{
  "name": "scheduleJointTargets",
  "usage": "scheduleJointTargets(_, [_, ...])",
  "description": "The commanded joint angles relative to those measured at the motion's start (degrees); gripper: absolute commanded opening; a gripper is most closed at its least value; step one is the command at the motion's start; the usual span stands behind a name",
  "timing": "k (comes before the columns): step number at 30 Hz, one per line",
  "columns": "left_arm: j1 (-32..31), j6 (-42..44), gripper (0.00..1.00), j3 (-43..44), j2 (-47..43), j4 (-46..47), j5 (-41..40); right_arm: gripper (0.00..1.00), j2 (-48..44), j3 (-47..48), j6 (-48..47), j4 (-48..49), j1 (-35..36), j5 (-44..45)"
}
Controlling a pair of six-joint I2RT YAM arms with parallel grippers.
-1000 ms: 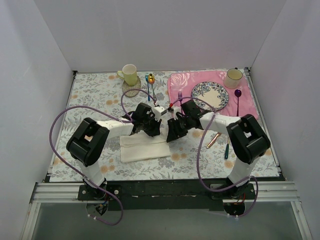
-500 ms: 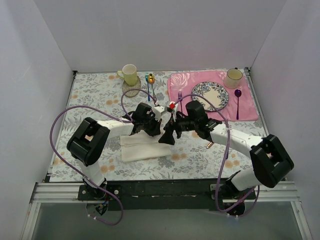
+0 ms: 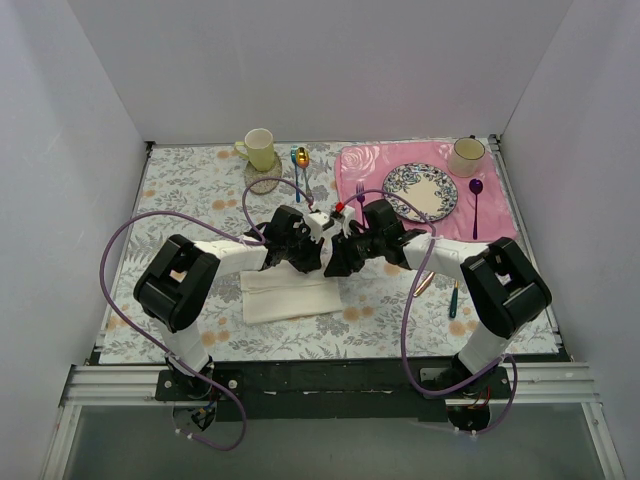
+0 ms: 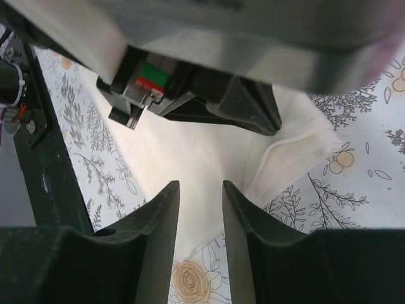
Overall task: Fold the napkin into a case and place the utensils inside
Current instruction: Smooth out the 2/3-rectangle-folded napkin at the center of the board.
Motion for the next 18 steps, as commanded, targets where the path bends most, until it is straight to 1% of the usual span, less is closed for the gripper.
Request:
scheduleJointTargets(1, [-0.13, 0.71, 0.05, -1.73, 0.55, -4.21, -1.31, 0.4, -0.55, -1.16, 5.13, 4.87, 0.09, 5.66])
scheduleJointTargets(5, [-0.13, 0.36, 0.06, -1.64, 0.63, -4.04, -1.22, 0.43, 1.02, -0.82, 6.72, 5.49, 0.18, 7.52])
scheduleJointTargets(6, [-0.13, 0.27, 0.06, -1.64, 0.63, -4.13, -1.04, 0.43, 1.37, -0.38, 6.64, 4.88, 0.09, 9.09])
scheduleJointTargets(10, [-0.13, 0.36, 0.06, -1.55, 0.81, -4.13, -1.04, 0.42, 2.69, -0.46, 6.9, 5.66, 0.09, 9.98])
scheduleJointTargets(12, [-0.13, 0.36, 0.06, -1.55, 0.81, -4.13, -1.22, 0.4, 3.57, -0.2, 7.16, 5.84, 0.0, 9.37])
scheduleJointTargets(13, [-0.04, 0.53, 0.06, -1.55, 0.72, -4.13, -1.13, 0.37, 3.84, -0.11, 7.25, 6.01, 0.09, 9.19])
scheduleJointTargets(16, [-0.13, 0.54, 0.06, -1.64, 0.72, -4.13, -1.22, 0.32, 4.72, 0.15, 7.69, 6.1, 0.09, 8.58])
scheduleJointTargets(18, [-0.13, 0.54, 0.06, -1.73, 0.64, -4.13, -1.13, 0.3, 5.07, 0.42, 7.78, 6.02, 0.09, 8.23])
